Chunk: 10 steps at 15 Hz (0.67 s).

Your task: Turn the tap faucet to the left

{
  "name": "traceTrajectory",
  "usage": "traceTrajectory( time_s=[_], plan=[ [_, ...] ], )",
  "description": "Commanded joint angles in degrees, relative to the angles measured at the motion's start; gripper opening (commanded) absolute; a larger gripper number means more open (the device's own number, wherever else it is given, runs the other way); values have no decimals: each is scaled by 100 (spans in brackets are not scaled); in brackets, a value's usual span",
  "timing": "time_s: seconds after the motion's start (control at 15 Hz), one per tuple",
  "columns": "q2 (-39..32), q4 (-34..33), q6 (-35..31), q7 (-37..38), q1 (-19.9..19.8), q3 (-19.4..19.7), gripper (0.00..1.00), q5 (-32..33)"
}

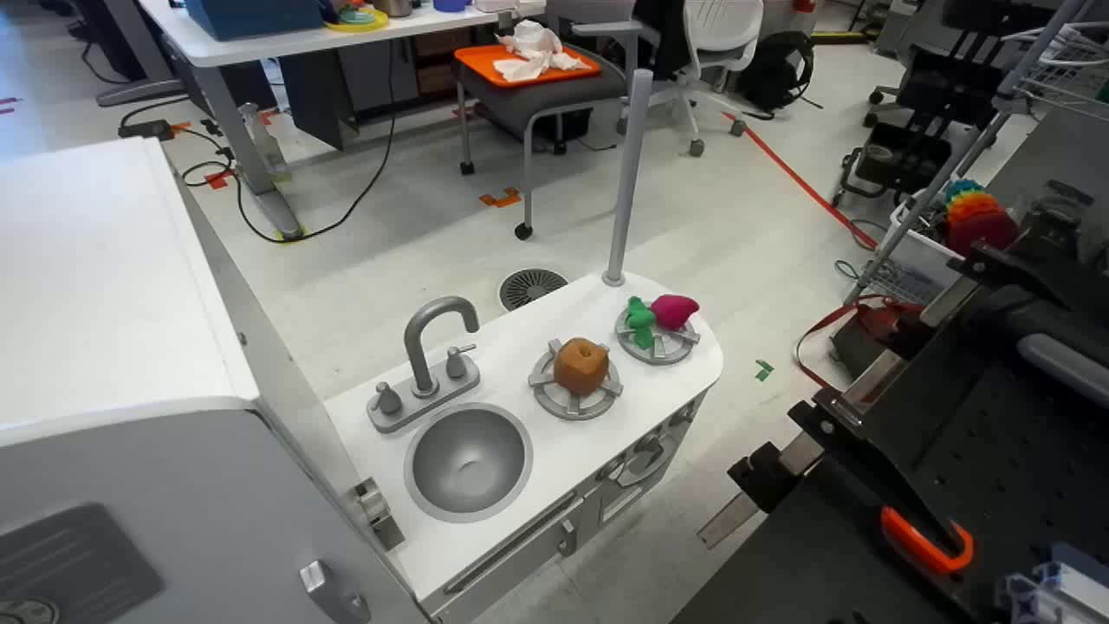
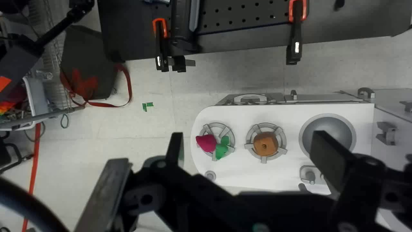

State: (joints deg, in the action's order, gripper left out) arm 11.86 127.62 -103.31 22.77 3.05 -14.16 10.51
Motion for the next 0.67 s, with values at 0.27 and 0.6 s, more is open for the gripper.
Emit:
traceTrajectory(
  time_s=[0.27, 0.6],
  plan=[
    [-9, -13, 12, 21, 129, 118, 100, 22],
    [-843, -446, 0, -332, 198, 146, 100, 9]
  ],
)
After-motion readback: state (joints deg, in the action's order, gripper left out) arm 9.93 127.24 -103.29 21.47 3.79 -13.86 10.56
